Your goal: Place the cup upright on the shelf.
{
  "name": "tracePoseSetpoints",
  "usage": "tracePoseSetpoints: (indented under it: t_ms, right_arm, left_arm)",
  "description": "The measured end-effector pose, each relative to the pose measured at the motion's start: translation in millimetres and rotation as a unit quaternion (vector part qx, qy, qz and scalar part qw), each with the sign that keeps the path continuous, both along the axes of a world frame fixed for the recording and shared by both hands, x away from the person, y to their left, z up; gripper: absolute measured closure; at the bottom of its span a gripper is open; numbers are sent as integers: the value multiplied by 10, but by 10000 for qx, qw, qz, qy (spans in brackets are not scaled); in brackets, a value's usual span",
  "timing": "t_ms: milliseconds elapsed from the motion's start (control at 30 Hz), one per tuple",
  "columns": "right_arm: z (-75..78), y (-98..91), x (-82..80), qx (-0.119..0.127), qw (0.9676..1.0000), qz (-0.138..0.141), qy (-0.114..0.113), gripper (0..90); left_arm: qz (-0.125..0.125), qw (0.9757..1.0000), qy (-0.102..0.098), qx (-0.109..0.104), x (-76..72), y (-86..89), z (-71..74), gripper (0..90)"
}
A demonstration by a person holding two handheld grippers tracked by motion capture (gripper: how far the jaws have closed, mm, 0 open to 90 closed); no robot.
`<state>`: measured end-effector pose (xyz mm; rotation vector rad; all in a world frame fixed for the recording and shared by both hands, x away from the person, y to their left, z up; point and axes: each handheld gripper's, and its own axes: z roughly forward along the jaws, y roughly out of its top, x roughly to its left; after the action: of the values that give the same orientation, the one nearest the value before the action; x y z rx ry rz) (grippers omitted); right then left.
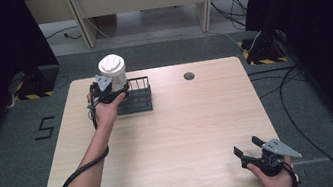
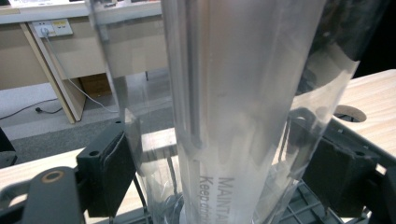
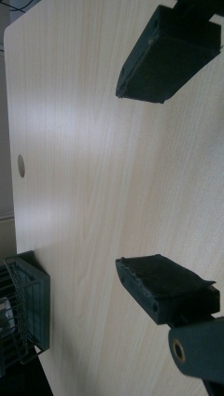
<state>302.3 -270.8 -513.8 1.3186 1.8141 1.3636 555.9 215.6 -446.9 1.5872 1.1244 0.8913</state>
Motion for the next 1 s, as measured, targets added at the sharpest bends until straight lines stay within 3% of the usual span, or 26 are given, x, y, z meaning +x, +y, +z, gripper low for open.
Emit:
tracePoseSetpoints:
  t_ms: [1000]
  right_arm:
    - [0, -3, 5, -79, 10000, 32, -44, 157]
  left_arm:
    - [33, 9999, 154, -56, 8, -24, -102, 175]
